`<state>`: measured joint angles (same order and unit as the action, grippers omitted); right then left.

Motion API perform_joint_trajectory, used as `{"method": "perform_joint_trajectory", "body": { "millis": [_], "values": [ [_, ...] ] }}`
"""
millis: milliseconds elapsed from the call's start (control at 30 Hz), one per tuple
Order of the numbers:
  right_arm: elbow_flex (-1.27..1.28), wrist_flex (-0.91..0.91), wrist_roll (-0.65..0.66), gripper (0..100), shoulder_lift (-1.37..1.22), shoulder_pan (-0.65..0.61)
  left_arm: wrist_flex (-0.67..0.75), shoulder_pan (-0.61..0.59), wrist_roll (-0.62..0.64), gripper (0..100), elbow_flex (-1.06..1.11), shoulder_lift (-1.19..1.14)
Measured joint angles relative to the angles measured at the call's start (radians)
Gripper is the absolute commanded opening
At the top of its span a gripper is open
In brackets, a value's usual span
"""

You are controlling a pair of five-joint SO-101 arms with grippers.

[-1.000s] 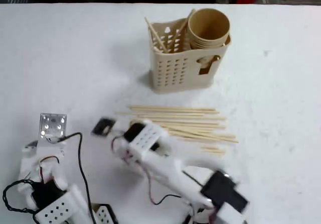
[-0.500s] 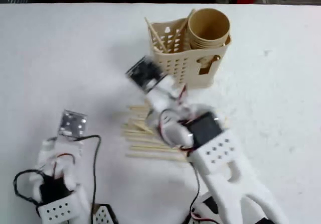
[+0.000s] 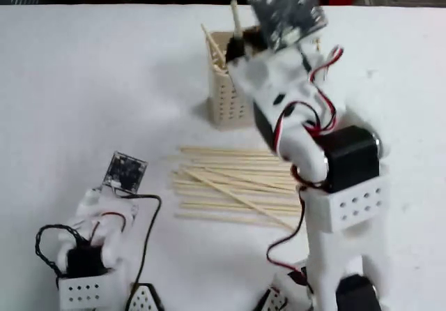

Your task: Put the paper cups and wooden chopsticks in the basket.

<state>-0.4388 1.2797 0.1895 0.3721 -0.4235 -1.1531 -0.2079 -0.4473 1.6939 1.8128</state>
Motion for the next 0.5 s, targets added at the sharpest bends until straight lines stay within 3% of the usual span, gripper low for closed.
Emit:
{"method": "perform_joint_trajectory", "body": {
  "millis": [233, 500],
  "values": [
    [-0.262, -0.178, -0.080, 1.6, -0.198, 0.002, -0.015, 0.002, 0.005, 11, 0.002, 0.000],
    [-0.310, -0.288, -0.081, 1.6, -0.358, 0.002, -0.018, 0.002, 0.005, 11, 0.002, 0.000]
  ]
}}
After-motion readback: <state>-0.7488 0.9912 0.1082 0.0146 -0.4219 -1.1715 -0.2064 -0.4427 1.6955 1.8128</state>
